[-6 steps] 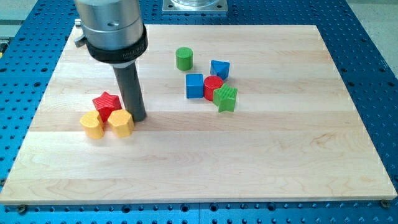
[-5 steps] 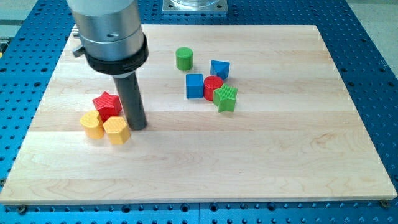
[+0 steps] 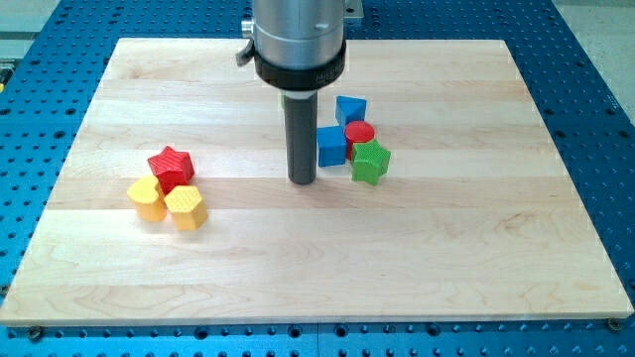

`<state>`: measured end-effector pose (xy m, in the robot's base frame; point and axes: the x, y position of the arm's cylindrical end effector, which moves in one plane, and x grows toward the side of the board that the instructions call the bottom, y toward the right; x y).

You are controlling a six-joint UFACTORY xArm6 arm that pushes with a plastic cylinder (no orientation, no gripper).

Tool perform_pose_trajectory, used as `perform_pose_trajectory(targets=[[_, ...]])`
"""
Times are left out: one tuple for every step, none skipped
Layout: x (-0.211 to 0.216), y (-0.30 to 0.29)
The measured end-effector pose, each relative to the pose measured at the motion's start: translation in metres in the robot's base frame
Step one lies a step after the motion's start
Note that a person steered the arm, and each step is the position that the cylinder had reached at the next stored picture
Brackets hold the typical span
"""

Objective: Place the blue cube left to the blue triangle

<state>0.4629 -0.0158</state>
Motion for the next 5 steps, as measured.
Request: perform_pose_trajectory(targets=[[0.0,0.001],[-0.013,0.031],[-0.063,0.037],[-0.067,0.017],[-0.069,0.01]])
